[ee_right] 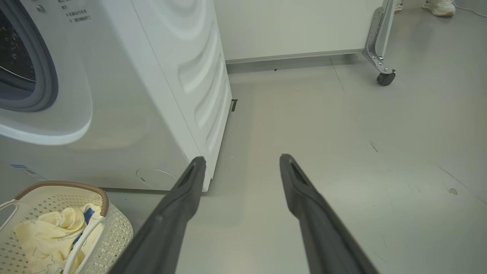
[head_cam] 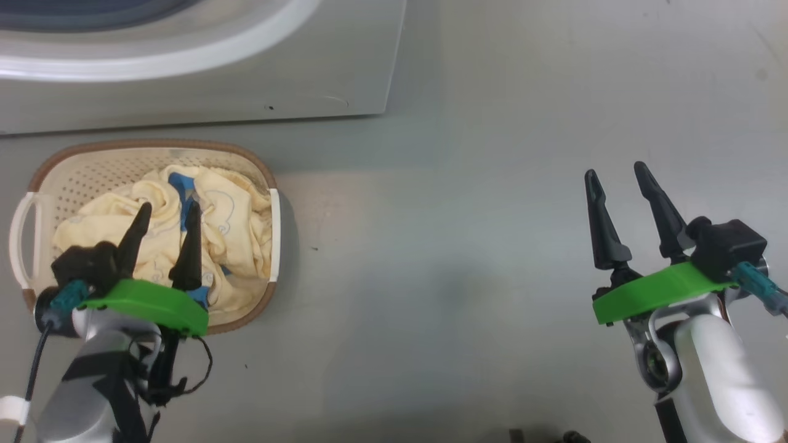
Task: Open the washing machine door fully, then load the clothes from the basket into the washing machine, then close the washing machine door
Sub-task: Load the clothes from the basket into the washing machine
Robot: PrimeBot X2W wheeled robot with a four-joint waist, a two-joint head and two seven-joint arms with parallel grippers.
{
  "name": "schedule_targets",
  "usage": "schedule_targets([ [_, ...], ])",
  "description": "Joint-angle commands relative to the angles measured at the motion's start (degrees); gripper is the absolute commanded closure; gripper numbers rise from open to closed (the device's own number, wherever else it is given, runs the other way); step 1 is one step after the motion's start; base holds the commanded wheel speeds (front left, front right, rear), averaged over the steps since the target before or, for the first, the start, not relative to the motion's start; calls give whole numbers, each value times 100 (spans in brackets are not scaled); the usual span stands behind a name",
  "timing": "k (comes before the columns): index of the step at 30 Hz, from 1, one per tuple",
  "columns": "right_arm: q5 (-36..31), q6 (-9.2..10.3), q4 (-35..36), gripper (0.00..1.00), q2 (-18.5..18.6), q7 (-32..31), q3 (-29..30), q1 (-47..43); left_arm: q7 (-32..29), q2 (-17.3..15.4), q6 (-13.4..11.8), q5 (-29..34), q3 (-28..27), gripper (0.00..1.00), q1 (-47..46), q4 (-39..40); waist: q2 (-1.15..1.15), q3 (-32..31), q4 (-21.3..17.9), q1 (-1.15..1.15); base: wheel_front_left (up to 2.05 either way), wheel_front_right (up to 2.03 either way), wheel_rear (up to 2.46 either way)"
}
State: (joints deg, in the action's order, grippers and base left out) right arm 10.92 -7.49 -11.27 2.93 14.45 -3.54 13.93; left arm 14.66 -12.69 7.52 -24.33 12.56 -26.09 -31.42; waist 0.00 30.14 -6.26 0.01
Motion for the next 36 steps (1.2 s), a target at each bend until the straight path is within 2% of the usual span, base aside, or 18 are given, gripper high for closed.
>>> schedule_targets([
  [1, -48, 0, 199, 0, -5, 55, -126, 85, 34, -254, -3, -11, -131, 0, -162, 40, 0, 327, -131, -1, 0, 0, 0],
  [7, -25, 0, 354, 0, -5, 55, -208, 236, 34, -587, -3, -241, 313, 0, -998, -846, 0, 974, -294, -1, 0, 0, 0],
  [20, 149, 0, 671, 0, -5, 55, -380, 372, -136, -1284, -3, -1009, 1704, 0, -2453, -2562, 0, 2088, -765, -1, 0, 0, 0],
  [27, 258, 0, 769, 0, -5, 55, -524, 441, -579, -1495, -3, -1444, 2315, 0, -2949, -2958, 0, 2450, -950, -1, 0, 0, 0],
  [36, 330, 0, 819, 0, -5, 55, -604, 331, -1009, -1548, -3, -1947, 2835, 0, -3295, -3231, 0, 2591, -1044, -1, 0, 0, 0],
])
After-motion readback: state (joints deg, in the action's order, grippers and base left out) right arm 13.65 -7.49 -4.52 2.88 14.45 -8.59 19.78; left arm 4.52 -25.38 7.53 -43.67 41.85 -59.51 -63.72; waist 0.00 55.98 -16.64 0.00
